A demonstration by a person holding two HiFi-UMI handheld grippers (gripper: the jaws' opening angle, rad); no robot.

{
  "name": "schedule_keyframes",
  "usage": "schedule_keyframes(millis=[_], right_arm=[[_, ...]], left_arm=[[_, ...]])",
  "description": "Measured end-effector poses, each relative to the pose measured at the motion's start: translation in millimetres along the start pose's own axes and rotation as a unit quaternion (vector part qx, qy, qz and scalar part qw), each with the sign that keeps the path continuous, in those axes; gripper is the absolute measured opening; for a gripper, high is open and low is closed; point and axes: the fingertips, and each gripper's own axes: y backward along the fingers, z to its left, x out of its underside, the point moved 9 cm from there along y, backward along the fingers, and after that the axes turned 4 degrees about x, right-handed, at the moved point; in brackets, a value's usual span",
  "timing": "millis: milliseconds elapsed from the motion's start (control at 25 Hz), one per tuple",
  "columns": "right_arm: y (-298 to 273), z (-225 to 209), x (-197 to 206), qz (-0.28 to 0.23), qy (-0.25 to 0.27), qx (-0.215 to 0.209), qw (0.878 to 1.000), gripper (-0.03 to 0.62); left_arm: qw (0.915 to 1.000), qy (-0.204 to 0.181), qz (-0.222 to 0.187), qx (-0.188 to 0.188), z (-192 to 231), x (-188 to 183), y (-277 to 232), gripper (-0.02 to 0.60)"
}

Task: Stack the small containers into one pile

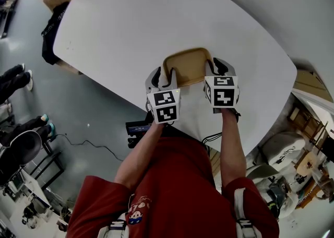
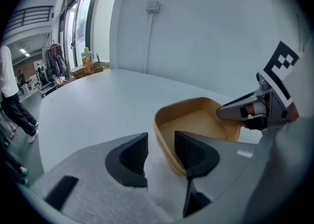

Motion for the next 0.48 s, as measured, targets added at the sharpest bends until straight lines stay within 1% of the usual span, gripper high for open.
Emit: schedule_keyframes(millis=[240,480], right_arm=[[10.2,3.4,0.1,-0.016,0.001,-0.007,1.000,0.094],[24.1,5.5,0.2,-0.043,-0.002,-0.004,0.999,0.094]], left_arm=[[0.9999,-0.007,-0.013,-0.004,-2.8,-2.1,9.3,0.175],[0.9994,-0.015,-0.029,-0.008,-1.8,-6.8,22.8,0.175]])
